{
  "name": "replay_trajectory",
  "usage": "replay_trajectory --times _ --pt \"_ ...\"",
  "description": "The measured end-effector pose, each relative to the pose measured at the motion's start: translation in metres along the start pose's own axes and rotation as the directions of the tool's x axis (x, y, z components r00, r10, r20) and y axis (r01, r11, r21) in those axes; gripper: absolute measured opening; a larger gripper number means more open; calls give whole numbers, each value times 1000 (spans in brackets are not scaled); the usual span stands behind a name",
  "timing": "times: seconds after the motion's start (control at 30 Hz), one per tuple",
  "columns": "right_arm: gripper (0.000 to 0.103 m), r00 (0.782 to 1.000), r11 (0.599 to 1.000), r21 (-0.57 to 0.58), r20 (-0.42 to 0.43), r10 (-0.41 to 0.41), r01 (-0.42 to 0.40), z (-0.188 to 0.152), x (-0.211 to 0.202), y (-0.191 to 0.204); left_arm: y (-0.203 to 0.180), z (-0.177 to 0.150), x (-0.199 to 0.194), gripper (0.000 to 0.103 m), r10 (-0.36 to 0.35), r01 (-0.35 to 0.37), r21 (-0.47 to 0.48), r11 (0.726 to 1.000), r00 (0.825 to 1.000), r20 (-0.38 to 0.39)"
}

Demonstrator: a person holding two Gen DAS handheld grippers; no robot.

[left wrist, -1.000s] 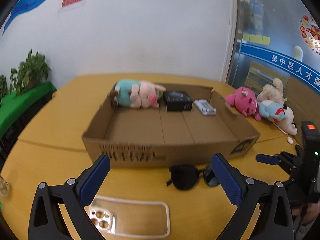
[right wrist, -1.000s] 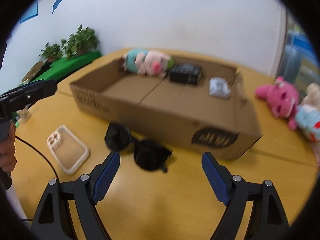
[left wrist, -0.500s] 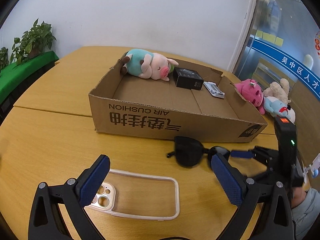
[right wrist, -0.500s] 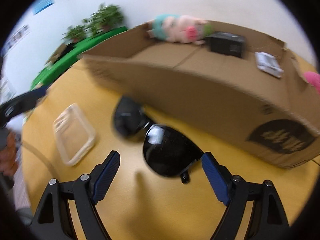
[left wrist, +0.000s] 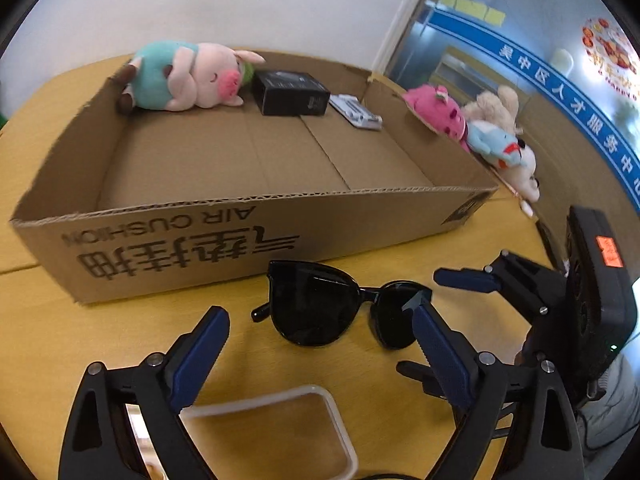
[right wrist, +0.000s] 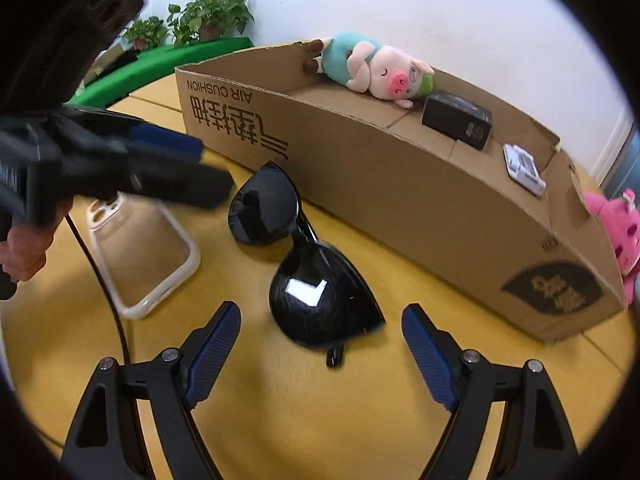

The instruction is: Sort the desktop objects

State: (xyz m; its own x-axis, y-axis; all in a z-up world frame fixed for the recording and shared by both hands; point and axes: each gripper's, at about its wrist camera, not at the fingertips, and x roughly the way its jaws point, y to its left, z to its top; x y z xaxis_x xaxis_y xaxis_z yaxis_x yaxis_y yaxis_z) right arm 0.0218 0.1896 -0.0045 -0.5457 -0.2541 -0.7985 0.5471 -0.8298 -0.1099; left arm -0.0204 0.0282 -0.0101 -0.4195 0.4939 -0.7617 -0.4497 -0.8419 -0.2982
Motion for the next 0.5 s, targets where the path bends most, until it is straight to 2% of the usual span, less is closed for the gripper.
replay_trajectory --times 0.03,0.07,0.1,0.13,0.2,0.27,0.37,0.5 --pt "76 1000 1000 -1 -10 -8 8 1 3 0 0 2 5 91 4 -4 4 1000 1000 -13" --pt "69 1000 1000 -1 -29 -12 12 3 8 0 1 3 11 85 0 0 5 1000 999 -33" --pt "66 999 1000 2 -53 -15 15 3 13 0 1 2 16 82 -7 8 5 1000 999 -51" --pt "65 998 1000 11 -60 -14 15 1 14 -1 1 2 22 76 -14 15 10 1000 997 -76" --pt "65 998 999 50 -59 3 0 0 14 -6 -2 -1 28 72 -12 15 33 999 995 -97" --pt "65 998 996 87 -56 13 -8 -2 14 -11 -5 -4 33 62 -3 9 57 998 994 -112" --pt "65 999 994 106 -46 25 -20 -4 14 -13 -8 -7 35 59 12 -4 77 997 994 -107" --pt "65 998 995 90 -46 36 -32 -6 11 -18 -8 -10 34 45 9 0 67 998 991 -135"
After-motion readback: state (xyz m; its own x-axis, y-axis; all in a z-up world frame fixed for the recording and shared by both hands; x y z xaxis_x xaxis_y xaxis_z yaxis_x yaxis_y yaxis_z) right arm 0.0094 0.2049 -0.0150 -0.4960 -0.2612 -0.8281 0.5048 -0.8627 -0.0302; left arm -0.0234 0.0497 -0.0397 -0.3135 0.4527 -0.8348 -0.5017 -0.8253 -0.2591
